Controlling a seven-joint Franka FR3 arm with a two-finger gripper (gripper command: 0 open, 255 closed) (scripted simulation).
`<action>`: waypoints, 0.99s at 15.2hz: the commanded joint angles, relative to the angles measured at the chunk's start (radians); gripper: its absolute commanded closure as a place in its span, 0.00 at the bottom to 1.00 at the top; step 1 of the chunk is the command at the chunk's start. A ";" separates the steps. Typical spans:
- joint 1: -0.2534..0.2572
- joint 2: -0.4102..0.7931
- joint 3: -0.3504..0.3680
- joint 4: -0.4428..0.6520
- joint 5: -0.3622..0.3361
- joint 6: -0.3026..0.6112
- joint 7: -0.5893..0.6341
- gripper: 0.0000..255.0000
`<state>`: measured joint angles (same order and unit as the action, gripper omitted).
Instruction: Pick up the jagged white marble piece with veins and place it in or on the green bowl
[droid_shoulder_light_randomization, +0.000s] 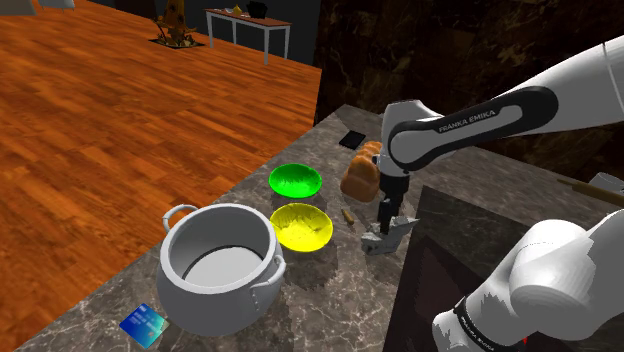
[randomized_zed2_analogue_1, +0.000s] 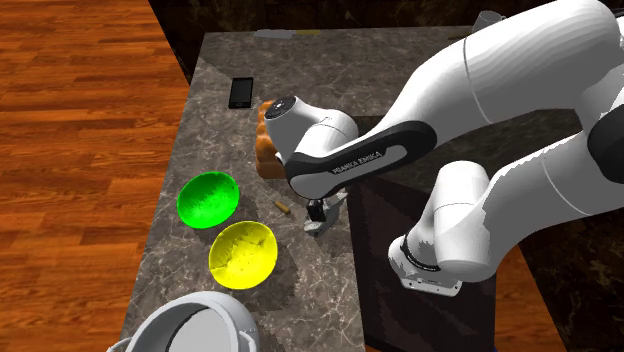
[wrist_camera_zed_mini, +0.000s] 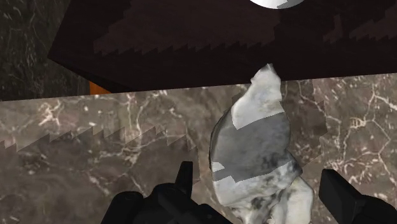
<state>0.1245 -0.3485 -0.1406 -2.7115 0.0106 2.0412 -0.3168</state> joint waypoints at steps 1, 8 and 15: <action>0.000 0.001 0.000 -0.004 0.000 0.006 0.000 0.00; 0.000 0.001 0.000 -0.004 0.000 0.006 0.000 1.00; 0.000 0.001 0.000 -0.004 0.000 0.006 0.000 1.00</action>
<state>0.1248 -0.3477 -0.1404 -2.7150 0.0110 2.0478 -0.3169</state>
